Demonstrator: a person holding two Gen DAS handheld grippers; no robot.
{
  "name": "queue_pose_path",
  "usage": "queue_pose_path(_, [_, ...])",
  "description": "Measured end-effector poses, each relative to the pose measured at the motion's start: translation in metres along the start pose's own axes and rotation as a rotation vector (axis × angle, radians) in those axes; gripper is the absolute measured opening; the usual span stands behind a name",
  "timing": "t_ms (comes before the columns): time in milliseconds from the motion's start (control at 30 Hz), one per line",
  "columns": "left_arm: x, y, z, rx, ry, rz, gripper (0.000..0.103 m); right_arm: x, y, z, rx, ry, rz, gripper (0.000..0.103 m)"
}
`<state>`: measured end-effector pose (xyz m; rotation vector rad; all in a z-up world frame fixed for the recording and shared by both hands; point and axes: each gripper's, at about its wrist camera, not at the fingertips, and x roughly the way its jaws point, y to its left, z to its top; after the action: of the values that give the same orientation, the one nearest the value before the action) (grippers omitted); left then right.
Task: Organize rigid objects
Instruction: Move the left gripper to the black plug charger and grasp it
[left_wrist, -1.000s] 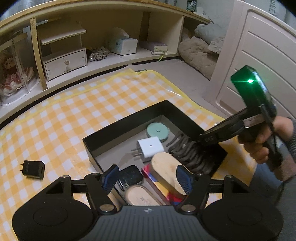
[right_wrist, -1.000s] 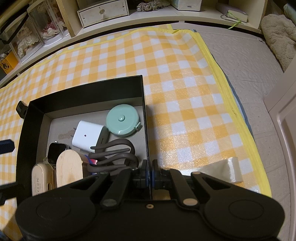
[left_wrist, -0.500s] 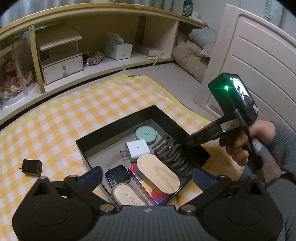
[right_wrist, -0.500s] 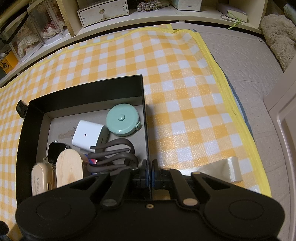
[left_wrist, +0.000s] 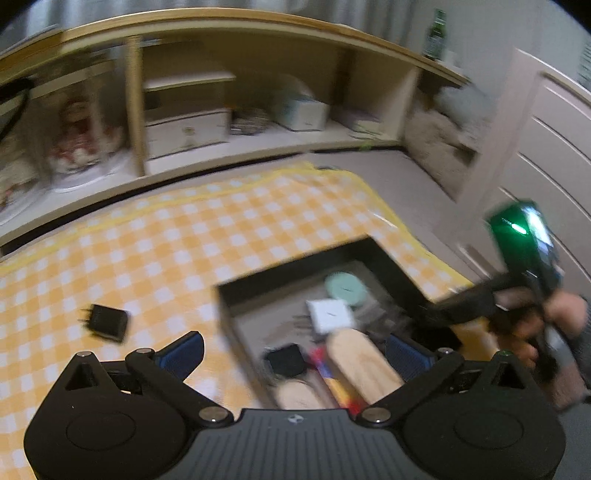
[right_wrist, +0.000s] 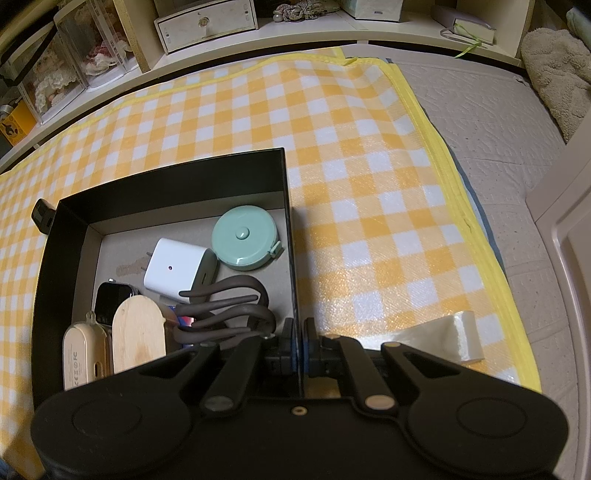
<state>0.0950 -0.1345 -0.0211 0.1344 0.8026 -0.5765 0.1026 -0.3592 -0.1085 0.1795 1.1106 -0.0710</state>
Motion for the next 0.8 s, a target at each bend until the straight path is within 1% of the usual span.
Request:
queue_pose_path(133, [0.003, 0.032, 0.005, -0.067, -0.023, 0.082, 0.103, 0.000, 0.000, 0.000, -0.001, 0.000, 0.000, 0.004])
queue_pose_path(300, [0.012, 0.073, 0.007, -0.070, -0.046, 0.183, 0.103, 0.000, 0.000, 0.000, -0.001, 0.000, -0.001, 0.004])
queue_pose_path(333, [0.014, 0.079, 0.006, -0.072, -0.050, 0.193, 0.103, 0.000, 0.000, 0.000, -0.002, 0.000, -0.001, 0.004])
queue_pose_path(500, [0.032, 0.109, 0.005, -0.075, -0.042, 0.209, 0.101, 0.000, 0.000, 0.000, 0.000, 0.000, 0.000, 0.004])
queue_pose_path(733, [0.065, 0.132, -0.001, -0.013, -0.043, 0.231, 0.087, 0.000, 0.000, 0.000, 0.002, 0.000, 0.000, 0.004])
queue_pose_path(800, [0.072, 0.137, -0.004, 0.005, -0.033, 0.219, 0.084, 0.000, 0.001, 0.000, -0.001, 0.001, -0.002, 0.004])
